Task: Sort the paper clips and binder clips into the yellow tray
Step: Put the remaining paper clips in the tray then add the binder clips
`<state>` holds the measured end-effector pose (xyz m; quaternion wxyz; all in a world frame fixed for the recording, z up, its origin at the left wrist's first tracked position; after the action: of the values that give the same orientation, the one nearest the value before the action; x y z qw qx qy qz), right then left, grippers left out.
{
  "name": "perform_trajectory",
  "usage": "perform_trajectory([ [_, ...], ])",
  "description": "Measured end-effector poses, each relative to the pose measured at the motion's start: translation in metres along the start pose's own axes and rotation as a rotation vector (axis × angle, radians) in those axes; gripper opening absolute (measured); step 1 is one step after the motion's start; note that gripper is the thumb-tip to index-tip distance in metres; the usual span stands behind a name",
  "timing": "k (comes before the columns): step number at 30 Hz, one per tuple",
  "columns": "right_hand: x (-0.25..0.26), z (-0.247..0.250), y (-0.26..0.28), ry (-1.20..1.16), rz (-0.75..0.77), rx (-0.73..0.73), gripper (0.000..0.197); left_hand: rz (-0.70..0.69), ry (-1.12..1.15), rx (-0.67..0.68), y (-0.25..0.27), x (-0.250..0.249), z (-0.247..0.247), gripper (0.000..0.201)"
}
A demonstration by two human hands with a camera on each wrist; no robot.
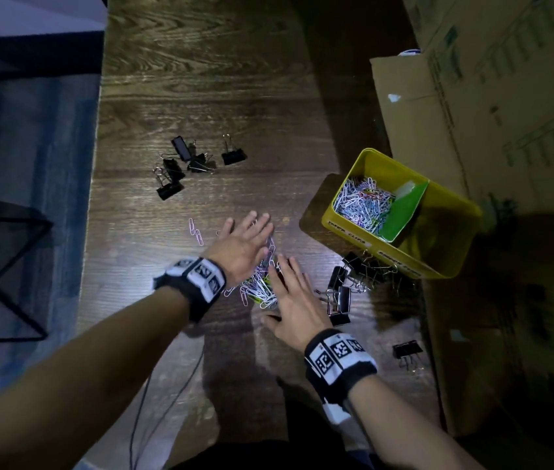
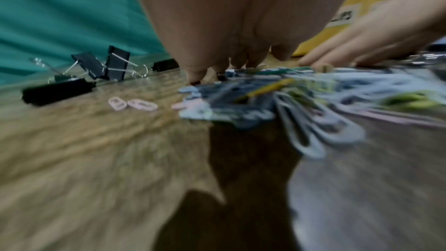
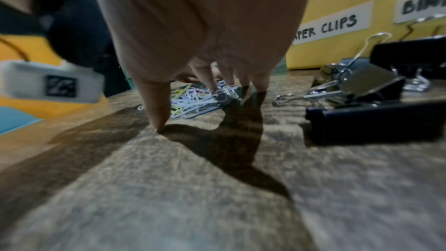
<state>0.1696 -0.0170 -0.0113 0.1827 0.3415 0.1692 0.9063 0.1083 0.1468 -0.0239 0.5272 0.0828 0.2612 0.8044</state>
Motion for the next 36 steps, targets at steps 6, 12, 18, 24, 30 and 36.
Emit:
perform_trajectory([
  [6, 0.005, 0.001, 0.003, -0.002, -0.093, -0.170, 0.101, 0.040, 0.115, -0.187, 0.047, 0.017, -0.014, 0.061],
  [12, 0.010, 0.012, -0.018, 0.067, -0.186, -0.109, 0.127, 0.379, 0.223, -0.120, 0.030, 0.058, -0.011, 0.059],
  [18, 0.011, 0.012, -0.019, 0.063, -0.049, -0.071, 0.092, 0.108, 0.297, -0.119, 0.060, 0.002, -0.043, 0.081],
  [24, 0.020, 0.008, -0.012, -0.009, -0.039, -0.047, 0.063, -0.030, 0.161, -0.309, 0.075, -0.007, -0.039, 0.055],
  [30, 0.021, 0.015, -0.011, -0.079, -0.022, -0.052, 0.035, 0.009, 0.307, -0.265, 0.074, 0.006, -0.022, 0.038],
  [36, 0.014, 0.031, -0.012, -0.237, -0.176, -0.029, 0.028, 0.259, 0.675, -0.143, 0.074, 0.023, -0.013, 0.032],
])
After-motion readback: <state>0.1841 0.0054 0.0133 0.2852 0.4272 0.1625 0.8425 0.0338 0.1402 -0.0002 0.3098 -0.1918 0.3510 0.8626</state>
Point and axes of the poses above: each hand's wrist, its own y-axis away from the middle knuckle, its own z-axis out of the back of the hand, x = y × z, the point moved 1 cm from there along -y, towards the middle knuckle, and after that the axes turned 10 degrees about -y, right-handed, at the moved point
